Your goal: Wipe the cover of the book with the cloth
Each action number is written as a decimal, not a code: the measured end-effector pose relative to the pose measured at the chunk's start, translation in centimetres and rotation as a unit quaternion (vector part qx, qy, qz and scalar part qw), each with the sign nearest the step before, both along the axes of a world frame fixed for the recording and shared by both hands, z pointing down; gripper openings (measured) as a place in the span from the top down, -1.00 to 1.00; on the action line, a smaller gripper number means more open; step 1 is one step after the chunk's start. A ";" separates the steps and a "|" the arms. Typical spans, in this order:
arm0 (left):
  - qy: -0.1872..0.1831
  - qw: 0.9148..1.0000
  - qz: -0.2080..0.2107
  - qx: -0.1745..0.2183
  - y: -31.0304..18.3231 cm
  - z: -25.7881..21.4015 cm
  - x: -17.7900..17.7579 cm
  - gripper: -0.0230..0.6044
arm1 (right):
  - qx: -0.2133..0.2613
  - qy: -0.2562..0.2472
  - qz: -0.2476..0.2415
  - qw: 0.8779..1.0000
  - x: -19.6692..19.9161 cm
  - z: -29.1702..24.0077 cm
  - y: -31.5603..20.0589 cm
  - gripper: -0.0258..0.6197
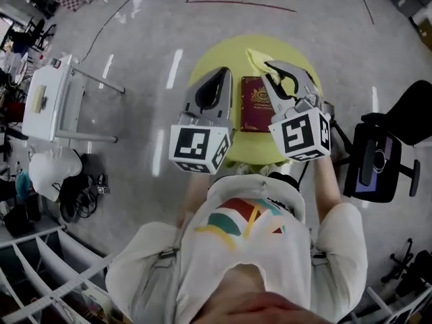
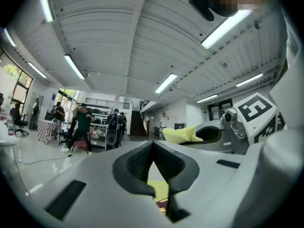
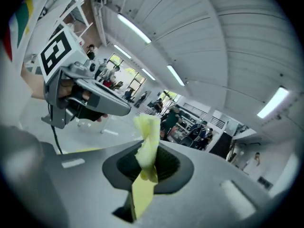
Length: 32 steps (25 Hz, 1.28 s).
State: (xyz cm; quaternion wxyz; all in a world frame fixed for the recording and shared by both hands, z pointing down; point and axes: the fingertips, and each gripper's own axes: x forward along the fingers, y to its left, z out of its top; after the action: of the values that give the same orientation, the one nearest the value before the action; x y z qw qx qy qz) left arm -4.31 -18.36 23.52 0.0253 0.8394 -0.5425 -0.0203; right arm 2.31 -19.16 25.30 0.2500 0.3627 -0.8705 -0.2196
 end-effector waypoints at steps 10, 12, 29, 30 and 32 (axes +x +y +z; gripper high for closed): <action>-0.002 0.996 0.032 0.085 1.8 -5.0 5.2 0.88 | 0.035 -0.192 0.094 0.976 7.3 -0.8 3.2 0.83; -0.003 0.996 0.033 0.083 1.8 -4.3 5.8 0.88 | 0.028 -0.200 0.102 0.974 7.7 -0.1 3.2 0.83; -0.022 0.998 0.004 0.053 0.5 -2.2 6.3 0.88 | -0.025 -0.201 0.087 0.975 7.8 3.0 3.0 0.83; -0.023 0.998 0.004 0.053 0.5 -2.2 6.3 0.88 | -0.027 -0.200 0.088 0.975 7.9 3.1 3.0 0.83; -0.025 0.998 0.004 0.053 0.5 -2.2 6.4 0.88 | -0.032 -0.195 0.092 0.976 8.0 3.3 3.0 0.83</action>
State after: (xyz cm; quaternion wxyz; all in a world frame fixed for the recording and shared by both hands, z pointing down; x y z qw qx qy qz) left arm 2.14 -17.84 21.35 -0.0327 0.8422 -0.5374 -0.0285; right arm 10.30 -16.12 28.64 0.1057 0.4691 -0.8719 -0.0926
